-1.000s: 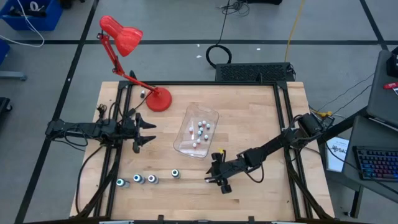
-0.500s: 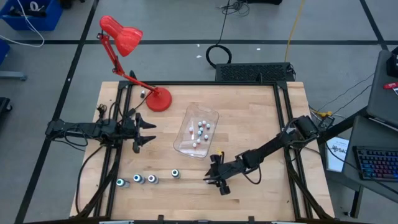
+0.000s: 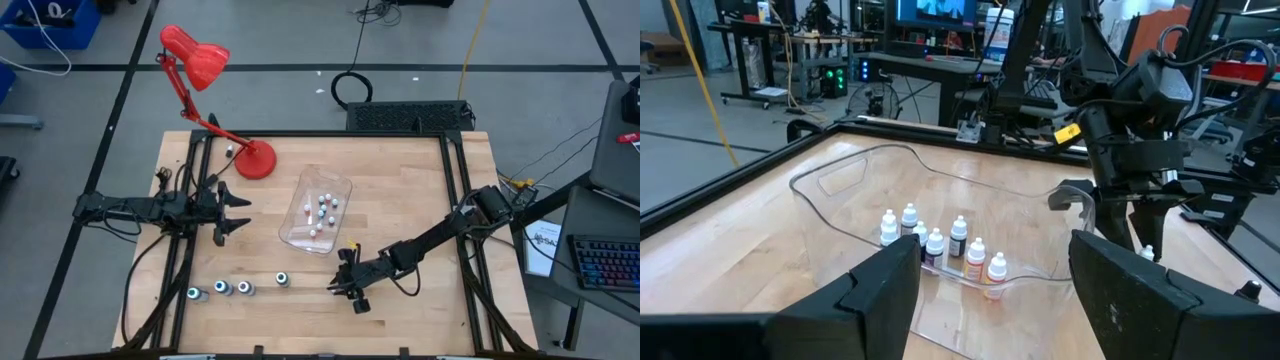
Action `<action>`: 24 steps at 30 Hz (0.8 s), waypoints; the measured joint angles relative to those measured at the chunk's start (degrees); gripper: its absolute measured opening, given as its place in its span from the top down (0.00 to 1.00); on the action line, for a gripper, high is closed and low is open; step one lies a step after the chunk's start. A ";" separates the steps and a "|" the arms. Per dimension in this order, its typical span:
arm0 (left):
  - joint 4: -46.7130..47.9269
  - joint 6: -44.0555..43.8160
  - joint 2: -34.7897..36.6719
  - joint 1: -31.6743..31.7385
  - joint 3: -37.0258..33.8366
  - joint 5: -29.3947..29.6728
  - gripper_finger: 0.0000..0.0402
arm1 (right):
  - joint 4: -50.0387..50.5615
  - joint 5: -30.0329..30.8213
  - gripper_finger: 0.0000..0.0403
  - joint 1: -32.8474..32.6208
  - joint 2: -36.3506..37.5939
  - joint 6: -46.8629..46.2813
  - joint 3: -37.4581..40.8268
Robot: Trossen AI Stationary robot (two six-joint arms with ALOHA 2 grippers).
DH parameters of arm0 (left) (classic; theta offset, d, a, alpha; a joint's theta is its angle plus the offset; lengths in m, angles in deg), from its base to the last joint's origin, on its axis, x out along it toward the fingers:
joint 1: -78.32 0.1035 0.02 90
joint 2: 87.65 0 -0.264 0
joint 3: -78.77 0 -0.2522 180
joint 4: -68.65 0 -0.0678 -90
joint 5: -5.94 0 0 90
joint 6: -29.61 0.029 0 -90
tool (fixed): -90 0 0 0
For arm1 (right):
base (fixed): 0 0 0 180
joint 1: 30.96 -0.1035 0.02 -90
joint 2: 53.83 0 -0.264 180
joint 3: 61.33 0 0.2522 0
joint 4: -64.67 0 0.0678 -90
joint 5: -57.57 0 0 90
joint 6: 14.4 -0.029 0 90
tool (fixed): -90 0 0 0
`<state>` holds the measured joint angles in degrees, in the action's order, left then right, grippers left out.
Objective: Pick & Place food coloring
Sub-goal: Put the small purple food coloring bottle into the transparent bin
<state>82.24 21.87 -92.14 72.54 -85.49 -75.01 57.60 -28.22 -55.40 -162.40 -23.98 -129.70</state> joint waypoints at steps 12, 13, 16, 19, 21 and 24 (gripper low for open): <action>0.01 0.00 0.00 0.01 0.00 0.02 0.37 | 0.06 -1.75 0.90 0.24 1.22 1.54 0.02; -0.02 0.00 0.00 0.00 0.00 0.02 0.37 | -0.07 -1.65 0.90 0.28 2.01 1.71 -0.04; 0.01 0.01 0.00 0.01 0.00 0.02 0.37 | 2.95 -1.40 0.90 0.67 6.37 3.43 -1.03; -0.02 0.00 -0.01 0.01 0.00 0.01 0.37 | 11.42 0.75 0.90 1.54 11.63 7.38 -5.34; 0.05 0.00 -0.02 0.00 0.00 0.02 0.37 | 18.91 2.83 0.90 2.85 14.45 10.76 -10.47; 0.16 0.00 0.00 0.00 0.00 -0.01 0.37 | 31.32 5.32 0.90 6.65 16.27 13.60 -19.74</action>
<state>82.39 21.87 -92.14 72.54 -85.49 -75.02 88.92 -22.90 -48.75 -146.13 -10.37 -149.44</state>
